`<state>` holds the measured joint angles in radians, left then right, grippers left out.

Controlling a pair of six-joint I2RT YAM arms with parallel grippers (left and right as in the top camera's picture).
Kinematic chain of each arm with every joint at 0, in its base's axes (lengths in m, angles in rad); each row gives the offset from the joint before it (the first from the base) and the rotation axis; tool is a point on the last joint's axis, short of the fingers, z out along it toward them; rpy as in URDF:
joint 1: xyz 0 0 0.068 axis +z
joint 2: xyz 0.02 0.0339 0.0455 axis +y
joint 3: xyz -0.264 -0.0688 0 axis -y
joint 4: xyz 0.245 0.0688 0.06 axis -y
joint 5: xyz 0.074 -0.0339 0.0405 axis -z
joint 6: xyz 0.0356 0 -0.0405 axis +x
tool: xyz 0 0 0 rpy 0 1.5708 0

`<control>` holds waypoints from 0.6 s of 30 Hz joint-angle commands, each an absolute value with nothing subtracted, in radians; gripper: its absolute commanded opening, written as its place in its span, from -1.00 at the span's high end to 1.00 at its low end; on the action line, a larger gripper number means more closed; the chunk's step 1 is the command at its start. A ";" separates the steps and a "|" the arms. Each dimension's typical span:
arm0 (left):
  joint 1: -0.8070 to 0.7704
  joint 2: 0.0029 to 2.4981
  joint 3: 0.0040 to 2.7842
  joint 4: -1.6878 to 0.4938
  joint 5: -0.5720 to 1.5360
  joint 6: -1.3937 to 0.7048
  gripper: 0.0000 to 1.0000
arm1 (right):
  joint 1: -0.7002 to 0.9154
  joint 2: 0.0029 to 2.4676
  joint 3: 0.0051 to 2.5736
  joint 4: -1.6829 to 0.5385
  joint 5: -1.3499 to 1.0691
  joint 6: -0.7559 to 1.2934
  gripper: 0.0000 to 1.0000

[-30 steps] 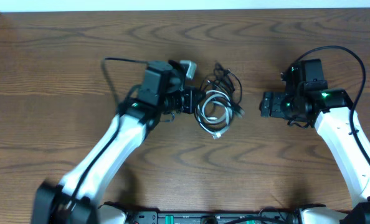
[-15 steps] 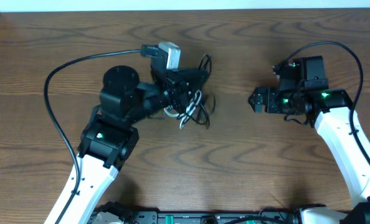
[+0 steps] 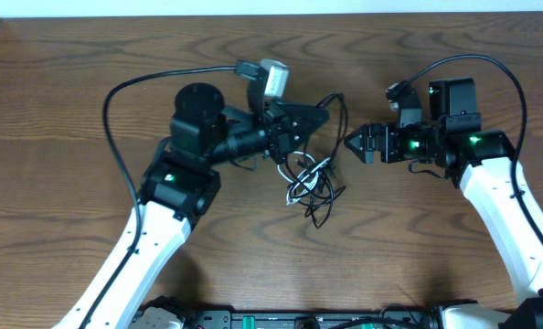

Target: Untangle cables

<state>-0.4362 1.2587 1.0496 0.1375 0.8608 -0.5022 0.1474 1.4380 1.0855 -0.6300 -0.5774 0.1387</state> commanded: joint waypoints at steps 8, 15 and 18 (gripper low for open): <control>-0.445 1.251 1.083 0.328 1.007 -0.645 0.85 | 0.192 1.425 1.093 -0.484 -0.590 0.137 -0.98; -0.444 1.253 1.083 0.319 1.032 -0.643 0.85 | 0.200 1.425 1.093 -0.443 -0.338 0.288 0.98; -0.443 1.255 1.083 0.195 1.018 -0.525 0.85 | 0.200 1.423 1.093 -0.414 -0.349 0.287 0.98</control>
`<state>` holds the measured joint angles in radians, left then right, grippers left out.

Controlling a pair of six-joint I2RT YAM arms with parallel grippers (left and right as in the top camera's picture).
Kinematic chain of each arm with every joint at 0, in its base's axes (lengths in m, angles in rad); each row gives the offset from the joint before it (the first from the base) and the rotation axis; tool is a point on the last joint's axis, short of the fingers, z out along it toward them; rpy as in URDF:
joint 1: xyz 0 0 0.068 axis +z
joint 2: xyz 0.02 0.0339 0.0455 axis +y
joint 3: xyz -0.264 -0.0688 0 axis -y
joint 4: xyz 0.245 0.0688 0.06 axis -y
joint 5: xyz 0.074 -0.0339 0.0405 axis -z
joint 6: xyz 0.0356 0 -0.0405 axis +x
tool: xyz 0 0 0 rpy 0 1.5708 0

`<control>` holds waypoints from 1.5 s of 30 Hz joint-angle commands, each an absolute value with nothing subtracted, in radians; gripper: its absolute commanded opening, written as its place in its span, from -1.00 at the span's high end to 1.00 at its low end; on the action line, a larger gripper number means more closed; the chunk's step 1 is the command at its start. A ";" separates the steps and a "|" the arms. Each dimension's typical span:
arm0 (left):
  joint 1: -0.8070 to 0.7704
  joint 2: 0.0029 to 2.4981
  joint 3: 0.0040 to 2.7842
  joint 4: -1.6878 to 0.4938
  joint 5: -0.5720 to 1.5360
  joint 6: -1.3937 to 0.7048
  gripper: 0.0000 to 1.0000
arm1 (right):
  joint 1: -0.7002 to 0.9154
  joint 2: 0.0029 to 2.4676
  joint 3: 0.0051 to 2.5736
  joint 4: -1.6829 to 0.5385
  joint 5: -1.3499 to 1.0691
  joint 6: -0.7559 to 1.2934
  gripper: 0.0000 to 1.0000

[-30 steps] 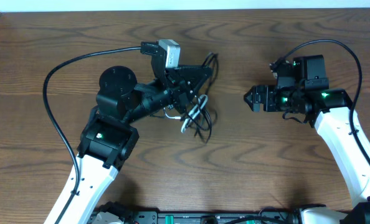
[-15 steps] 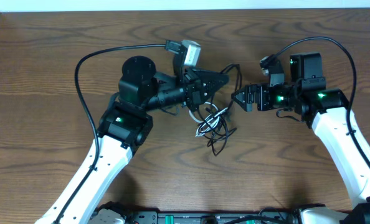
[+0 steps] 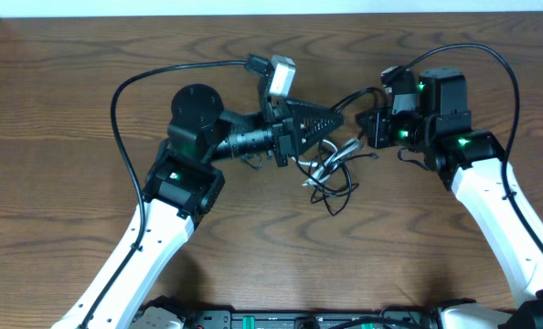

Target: Untangle cables

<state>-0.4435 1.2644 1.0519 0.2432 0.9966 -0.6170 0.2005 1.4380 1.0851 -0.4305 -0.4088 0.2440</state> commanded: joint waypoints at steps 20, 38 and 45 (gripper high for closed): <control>-0.444 1.275 1.083 -0.413 0.499 -0.187 0.21 | 0.171 1.111 1.093 -0.220 -0.258 0.239 0.98; -0.444 1.279 1.080 -0.415 0.395 -0.187 -0.16 | 0.169 1.122 1.093 -0.461 -0.002 0.253 0.98; -0.445 1.360 1.055 -0.415 0.416 -0.197 -0.28 | 0.169 1.124 1.093 -0.496 -0.004 0.284 0.98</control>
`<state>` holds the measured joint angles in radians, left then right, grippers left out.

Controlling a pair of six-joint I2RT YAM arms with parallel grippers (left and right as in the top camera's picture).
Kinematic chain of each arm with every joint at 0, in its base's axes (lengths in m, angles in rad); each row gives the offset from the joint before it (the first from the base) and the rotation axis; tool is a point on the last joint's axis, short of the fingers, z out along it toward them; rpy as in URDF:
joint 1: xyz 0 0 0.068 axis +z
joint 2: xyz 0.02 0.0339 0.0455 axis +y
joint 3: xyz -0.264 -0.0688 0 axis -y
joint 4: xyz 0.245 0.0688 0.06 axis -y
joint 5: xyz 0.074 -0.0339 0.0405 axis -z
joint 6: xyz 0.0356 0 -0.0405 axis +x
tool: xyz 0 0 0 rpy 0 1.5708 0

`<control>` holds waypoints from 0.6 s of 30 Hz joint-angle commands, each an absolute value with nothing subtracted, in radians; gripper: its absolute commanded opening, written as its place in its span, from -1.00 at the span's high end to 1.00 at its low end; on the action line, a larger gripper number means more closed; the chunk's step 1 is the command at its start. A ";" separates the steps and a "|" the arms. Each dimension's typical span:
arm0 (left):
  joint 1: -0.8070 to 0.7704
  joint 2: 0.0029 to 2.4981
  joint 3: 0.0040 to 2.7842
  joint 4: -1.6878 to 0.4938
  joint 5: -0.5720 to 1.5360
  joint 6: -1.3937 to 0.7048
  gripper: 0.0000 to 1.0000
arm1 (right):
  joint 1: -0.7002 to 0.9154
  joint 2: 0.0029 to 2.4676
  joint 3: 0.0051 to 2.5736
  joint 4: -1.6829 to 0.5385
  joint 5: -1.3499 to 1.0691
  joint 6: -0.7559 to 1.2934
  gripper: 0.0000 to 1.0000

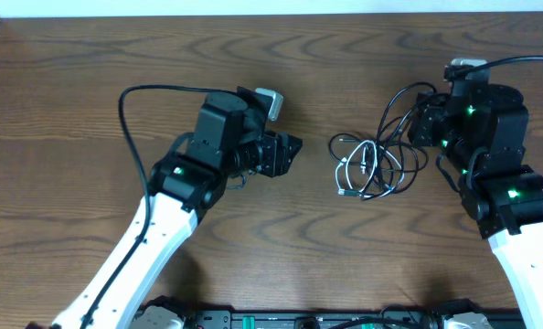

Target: Untangle cables

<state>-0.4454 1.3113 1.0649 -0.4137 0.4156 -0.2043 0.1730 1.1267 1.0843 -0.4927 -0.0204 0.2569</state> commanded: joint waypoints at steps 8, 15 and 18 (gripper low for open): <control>-0.445 1.554 1.055 -0.268 0.701 -0.233 -0.50 | 0.170 1.124 1.093 -0.498 -0.037 0.284 0.98; -0.452 1.724 1.055 -0.007 0.886 -0.430 -0.68 | 0.170 1.124 1.093 -0.499 -0.036 0.284 0.98; -0.477 1.780 1.055 0.077 0.886 -0.459 -0.68 | 0.170 1.124 1.093 -0.499 -0.036 0.284 0.98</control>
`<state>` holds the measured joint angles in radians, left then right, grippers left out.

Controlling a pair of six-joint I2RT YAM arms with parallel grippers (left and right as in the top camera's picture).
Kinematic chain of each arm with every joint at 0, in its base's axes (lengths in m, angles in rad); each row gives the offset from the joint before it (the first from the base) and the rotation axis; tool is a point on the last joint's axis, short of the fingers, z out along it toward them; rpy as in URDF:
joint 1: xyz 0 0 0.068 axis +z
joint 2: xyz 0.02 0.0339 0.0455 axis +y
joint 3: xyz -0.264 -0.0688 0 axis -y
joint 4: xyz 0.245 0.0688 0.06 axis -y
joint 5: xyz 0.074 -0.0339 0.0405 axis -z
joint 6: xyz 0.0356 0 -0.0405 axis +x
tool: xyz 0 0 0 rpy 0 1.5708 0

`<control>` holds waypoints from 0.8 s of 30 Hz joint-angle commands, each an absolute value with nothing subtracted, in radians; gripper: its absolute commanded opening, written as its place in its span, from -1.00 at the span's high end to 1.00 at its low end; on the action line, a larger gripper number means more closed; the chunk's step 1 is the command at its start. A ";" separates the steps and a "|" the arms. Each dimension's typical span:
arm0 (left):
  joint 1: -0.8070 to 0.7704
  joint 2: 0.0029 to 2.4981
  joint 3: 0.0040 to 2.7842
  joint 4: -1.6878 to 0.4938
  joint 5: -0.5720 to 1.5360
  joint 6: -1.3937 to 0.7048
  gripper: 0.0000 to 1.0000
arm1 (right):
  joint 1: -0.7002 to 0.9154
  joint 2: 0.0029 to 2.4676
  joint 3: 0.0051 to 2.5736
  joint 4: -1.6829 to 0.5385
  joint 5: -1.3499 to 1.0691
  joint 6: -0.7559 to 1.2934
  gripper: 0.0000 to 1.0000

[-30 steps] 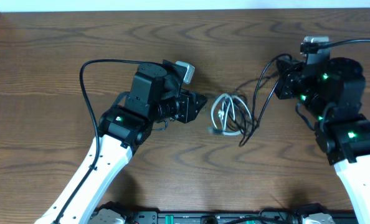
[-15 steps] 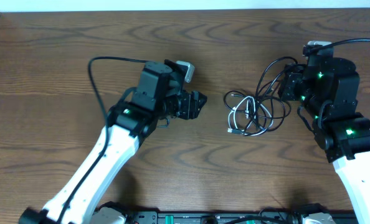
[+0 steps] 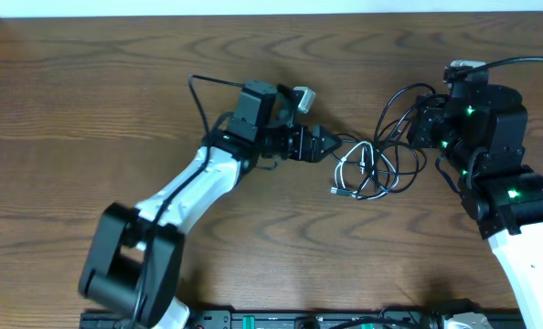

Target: Untangle cables

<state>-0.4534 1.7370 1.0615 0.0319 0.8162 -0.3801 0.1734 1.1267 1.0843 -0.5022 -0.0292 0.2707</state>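
Note:
A tangle of black and white cables (image 3: 370, 170) lies on the wooden table (image 3: 253, 238) right of centre. My right gripper (image 3: 416, 129) is at the tangle's upper right, shut on black cable loops (image 3: 395, 110) that rise from the pile to it. My left gripper (image 3: 332, 146) reaches in from the left, and its tips touch the tangle's left end, where a white cable (image 3: 345, 166) loops. Seen from above, its fingers taper to a point, so the gap between them is hidden.
The left arm's own black lead (image 3: 207, 91) arcs over the table behind its wrist. The right arm's lead (image 3: 527, 62) runs off the right edge. The table's far edge (image 3: 253, 13) meets a white wall.
My left arm has stretched to the right, bringing its gripper from well left of the tangle to the tangle's left end. The right gripper and the tangle have not shifted.
The tangle lay at the table's middle, with my left gripper over it and my right gripper just to its right. Both grippers then met above it. Later the tangle lay farther right, hanging from my right gripper, with the left gripper drawn back. Now the left gripper is at the tangle again.

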 commanded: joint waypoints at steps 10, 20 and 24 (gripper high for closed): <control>-0.617 1.843 1.056 0.118 0.609 -0.458 -0.68 | 0.170 1.124 1.093 -0.502 -0.036 0.284 0.98; -0.728 1.844 1.056 0.172 0.451 -0.470 -0.68 | 0.170 1.124 1.093 -0.503 -0.036 0.284 0.98; -0.739 1.846 1.056 0.239 0.447 -0.516 -0.68 | 0.170 1.124 1.093 -0.505 -0.036 0.284 0.98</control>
<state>-0.7364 1.8385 1.0607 0.2173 0.4828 -0.4763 0.1734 1.1267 1.0843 -0.5053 -0.0296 0.2707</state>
